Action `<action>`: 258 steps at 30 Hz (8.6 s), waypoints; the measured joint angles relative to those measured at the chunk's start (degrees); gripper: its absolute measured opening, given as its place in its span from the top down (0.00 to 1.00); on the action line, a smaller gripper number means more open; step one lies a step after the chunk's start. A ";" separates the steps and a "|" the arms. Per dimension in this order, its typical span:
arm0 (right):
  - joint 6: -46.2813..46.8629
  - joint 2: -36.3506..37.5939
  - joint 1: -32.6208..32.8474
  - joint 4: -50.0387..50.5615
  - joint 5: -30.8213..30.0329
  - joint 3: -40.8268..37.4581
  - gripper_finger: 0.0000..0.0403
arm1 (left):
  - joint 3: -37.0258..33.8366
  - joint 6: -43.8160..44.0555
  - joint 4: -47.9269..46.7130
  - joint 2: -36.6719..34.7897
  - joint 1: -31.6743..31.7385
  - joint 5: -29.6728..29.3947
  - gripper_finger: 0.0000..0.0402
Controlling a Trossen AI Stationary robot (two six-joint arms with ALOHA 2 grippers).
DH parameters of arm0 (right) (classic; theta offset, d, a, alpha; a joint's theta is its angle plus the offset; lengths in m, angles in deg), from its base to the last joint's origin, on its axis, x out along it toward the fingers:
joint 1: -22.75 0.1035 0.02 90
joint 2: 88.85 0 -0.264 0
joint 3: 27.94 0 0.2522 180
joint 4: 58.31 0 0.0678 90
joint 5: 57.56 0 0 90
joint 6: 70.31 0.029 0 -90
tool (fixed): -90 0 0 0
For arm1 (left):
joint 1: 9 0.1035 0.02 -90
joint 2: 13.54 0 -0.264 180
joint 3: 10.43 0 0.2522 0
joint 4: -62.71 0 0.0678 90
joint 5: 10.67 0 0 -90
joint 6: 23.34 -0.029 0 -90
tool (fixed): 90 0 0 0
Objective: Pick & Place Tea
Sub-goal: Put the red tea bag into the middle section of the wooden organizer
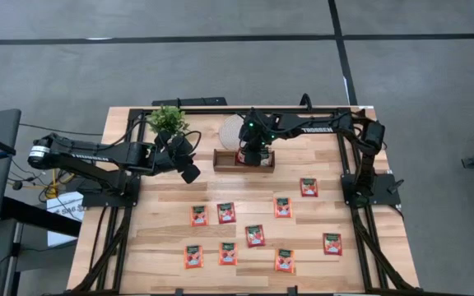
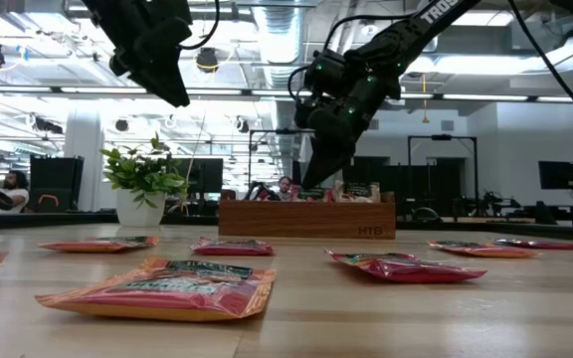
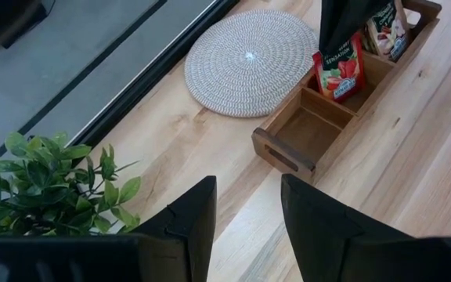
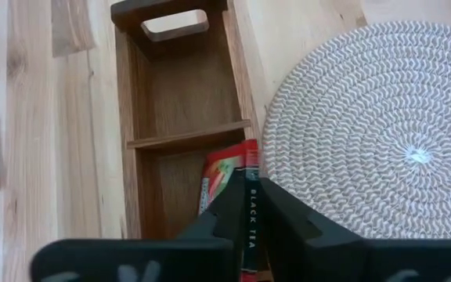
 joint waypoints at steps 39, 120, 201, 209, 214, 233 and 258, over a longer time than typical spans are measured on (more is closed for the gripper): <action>-12.97 0.07 -0.02 4.19 -0.11 4.00 1.00 | 0.00 0.04 0.94 0.00 0.00 -0.07 0.66; -2.58 6.80 0.08 47.09 3.06 -17.37 0.80 | 0.00 0.31 1.72 0.02 0.00 3.28 0.66; 7.65 21.42 5.28 29.64 -7.65 -30.97 0.80 | 0.00 0.39 1.72 0.02 0.00 5.38 0.66; 7.96 18.26 5.09 29.06 -6.53 -30.60 0.80 | 0.00 0.37 1.70 0.02 0.00 5.35 0.66; 8.15 13.18 5.06 28.59 -5.65 -29.70 0.80 | 0.00 0.35 1.68 0.02 0.00 5.35 0.66; 9.92 15.49 2.05 26.47 -5.09 -29.72 0.98 | -0.02 0.02 1.66 0.02 0.00 5.31 0.66; 21.23 27.98 12.78 41.18 -8.88 -23.32 1.00 | -0.02 0.02 1.68 0.02 0.00 5.33 0.66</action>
